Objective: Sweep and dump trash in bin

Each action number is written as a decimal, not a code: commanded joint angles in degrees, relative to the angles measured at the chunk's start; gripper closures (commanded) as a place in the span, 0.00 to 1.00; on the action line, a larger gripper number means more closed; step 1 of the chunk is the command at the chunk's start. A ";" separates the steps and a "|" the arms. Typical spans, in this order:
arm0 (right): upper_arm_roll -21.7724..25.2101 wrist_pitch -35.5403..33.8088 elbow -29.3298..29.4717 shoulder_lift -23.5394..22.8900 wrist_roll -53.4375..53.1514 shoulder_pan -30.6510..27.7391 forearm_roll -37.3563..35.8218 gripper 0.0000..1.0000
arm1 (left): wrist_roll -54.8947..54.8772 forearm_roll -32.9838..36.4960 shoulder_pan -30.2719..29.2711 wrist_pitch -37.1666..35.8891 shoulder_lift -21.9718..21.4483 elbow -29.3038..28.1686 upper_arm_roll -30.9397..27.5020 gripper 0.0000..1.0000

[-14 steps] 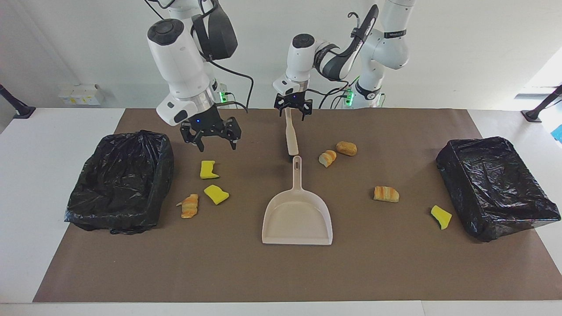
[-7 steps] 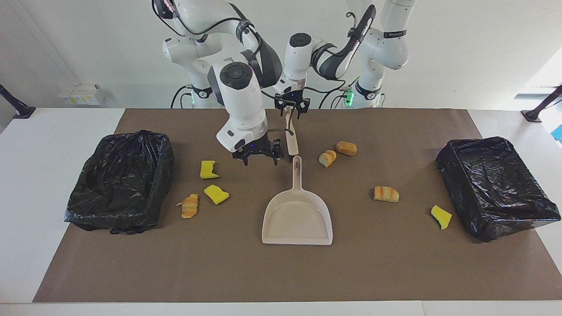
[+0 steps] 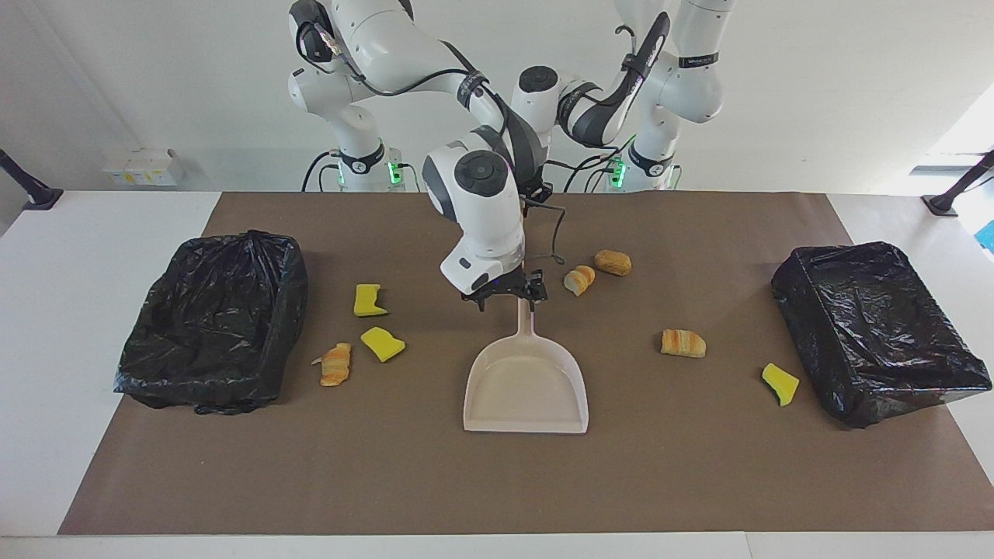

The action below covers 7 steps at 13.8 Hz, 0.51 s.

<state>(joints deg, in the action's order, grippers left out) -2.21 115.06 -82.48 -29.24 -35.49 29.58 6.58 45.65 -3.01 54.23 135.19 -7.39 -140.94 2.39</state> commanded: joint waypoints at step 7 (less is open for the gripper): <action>-0.87 7.88 -4.78 -2.22 -1.25 1.36 3.26 0.00 | 1.11 4.23 -9.12 -26.62 -15.62 0.41 0.07 1.00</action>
<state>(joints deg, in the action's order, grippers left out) -2.82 119.55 -84.39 -31.81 -36.04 31.16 8.97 46.05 -0.69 48.10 112.35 -18.26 -139.67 1.96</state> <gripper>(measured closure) 0.000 0.740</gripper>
